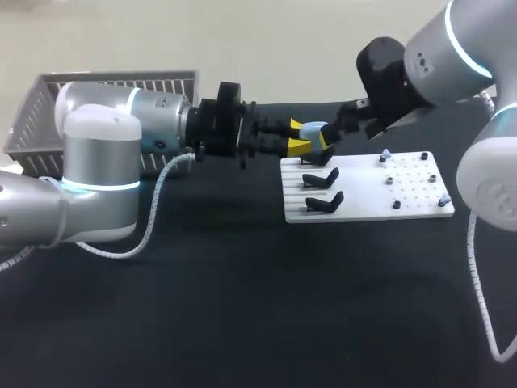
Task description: Pick up each earbud case from the left stands, insert the matching earbuds, close the lid, and place the case in the box.
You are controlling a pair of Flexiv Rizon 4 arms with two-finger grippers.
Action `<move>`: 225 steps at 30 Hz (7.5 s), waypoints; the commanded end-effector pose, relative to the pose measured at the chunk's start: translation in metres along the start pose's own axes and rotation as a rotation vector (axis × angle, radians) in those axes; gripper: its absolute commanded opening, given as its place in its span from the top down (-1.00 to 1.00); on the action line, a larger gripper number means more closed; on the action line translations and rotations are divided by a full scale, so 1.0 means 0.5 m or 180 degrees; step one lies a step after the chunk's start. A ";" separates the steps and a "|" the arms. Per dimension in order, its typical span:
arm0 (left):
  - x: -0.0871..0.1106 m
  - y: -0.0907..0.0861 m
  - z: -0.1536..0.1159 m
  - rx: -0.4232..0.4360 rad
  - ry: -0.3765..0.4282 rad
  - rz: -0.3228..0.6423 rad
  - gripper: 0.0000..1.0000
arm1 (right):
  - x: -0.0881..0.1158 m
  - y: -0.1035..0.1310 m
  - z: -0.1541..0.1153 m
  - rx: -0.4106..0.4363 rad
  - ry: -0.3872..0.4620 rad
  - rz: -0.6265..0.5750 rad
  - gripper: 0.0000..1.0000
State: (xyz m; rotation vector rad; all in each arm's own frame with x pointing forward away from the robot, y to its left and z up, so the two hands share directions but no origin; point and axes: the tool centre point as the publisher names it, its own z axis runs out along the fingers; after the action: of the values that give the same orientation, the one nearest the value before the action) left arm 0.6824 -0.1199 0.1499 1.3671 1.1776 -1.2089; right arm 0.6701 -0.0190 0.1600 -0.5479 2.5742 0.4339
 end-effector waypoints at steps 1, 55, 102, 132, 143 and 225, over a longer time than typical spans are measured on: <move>0.002 -0.004 0.001 -0.0024 -0.0008 0.0011 1.00 | -0.005 0.000 0.007 -0.0002 0.0007 0.0006 -1.00; 0.002 -0.004 0.001 -0.0024 -0.0008 0.0011 1.00 | 0.204 -0.226 -0.031 0.0774 0.1268 0.0174 -1.00; 0.002 -0.004 0.001 -0.0024 -0.0008 0.0011 1.00 | 0.275 -0.353 0.064 0.1605 0.1195 0.0334 0.04; 0.002 -0.004 0.001 -0.0024 -0.0008 0.0011 1.00 | 0.283 -0.354 0.073 0.1626 0.1161 0.0350 1.00; 0.002 -0.004 0.001 -0.0024 -0.0008 0.0011 1.00 | 0.251 -0.277 -0.013 0.1704 0.1098 0.0405 1.00; 0.002 -0.004 0.001 -0.0024 -0.0008 0.0011 1.00 | -0.038 0.070 -0.120 0.1306 0.0836 0.2729 1.00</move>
State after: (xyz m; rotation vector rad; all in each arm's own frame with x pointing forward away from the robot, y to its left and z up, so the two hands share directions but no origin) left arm 0.6821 -0.1200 0.1500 1.3668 1.1786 -1.2081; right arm 0.6374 -0.0084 0.2298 0.6786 2.9271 0.0656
